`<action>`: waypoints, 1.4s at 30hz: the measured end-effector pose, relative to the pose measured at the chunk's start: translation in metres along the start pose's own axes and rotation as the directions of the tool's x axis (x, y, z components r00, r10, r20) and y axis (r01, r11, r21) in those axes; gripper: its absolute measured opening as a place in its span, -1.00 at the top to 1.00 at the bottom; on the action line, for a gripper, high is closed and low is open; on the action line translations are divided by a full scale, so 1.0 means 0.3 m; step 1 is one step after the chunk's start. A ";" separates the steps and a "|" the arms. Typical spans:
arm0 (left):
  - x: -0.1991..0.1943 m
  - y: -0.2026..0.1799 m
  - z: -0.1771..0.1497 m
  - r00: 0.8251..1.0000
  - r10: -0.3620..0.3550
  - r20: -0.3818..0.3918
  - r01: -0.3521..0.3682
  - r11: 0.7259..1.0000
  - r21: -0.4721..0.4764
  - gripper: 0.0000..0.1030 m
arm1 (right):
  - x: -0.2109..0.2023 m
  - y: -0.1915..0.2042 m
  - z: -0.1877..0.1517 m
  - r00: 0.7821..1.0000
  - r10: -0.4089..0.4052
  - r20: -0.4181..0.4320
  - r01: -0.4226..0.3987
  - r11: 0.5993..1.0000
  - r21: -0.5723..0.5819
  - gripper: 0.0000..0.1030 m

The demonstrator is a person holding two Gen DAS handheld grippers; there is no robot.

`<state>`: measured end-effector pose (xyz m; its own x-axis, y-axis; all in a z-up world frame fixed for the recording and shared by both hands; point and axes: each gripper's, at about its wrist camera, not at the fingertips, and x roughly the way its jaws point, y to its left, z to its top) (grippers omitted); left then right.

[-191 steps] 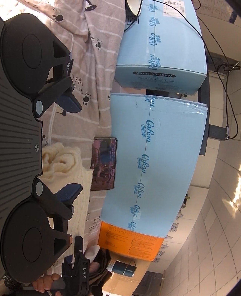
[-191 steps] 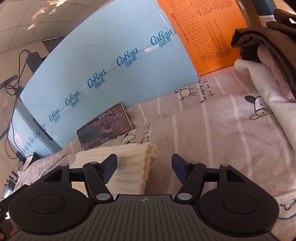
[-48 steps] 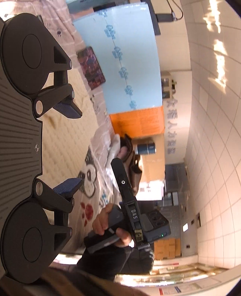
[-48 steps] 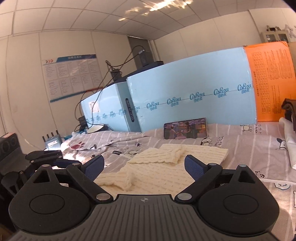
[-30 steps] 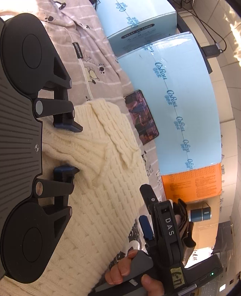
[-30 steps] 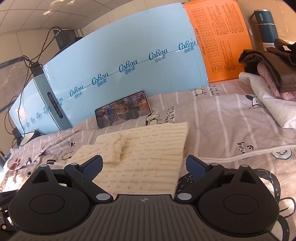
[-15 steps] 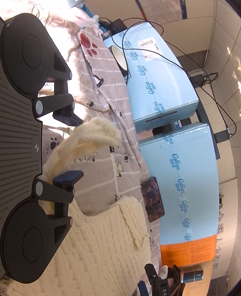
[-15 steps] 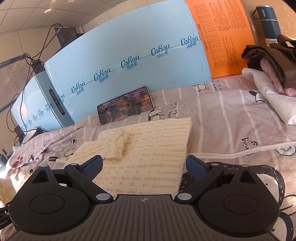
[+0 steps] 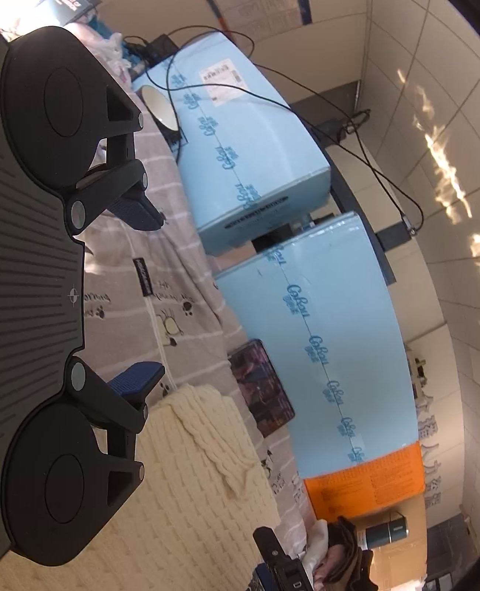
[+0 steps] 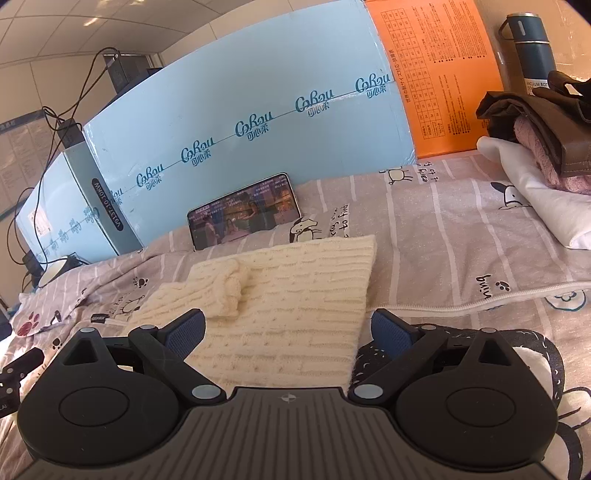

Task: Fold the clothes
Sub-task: 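Lay the sweater flat and open both grippers, then grasp a sweater sleeve with the left gripper and lift it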

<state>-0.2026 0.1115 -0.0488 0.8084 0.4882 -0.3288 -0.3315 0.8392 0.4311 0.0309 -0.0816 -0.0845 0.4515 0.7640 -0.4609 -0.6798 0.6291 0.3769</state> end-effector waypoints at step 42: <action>0.431 0.254 -0.083 0.966 0.072 -0.248 -0.168 0.903 -0.394 -0.15 | 0.020 -0.048 0.007 0.998 -0.028 -0.058 0.032 0.996 0.083 -0.88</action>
<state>-0.1355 0.2444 -0.0796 0.6366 0.5913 -0.4951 -0.6273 0.7705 0.1135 0.0446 -0.0859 -0.0909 0.4357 0.7368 -0.5170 -0.6144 0.6632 0.4274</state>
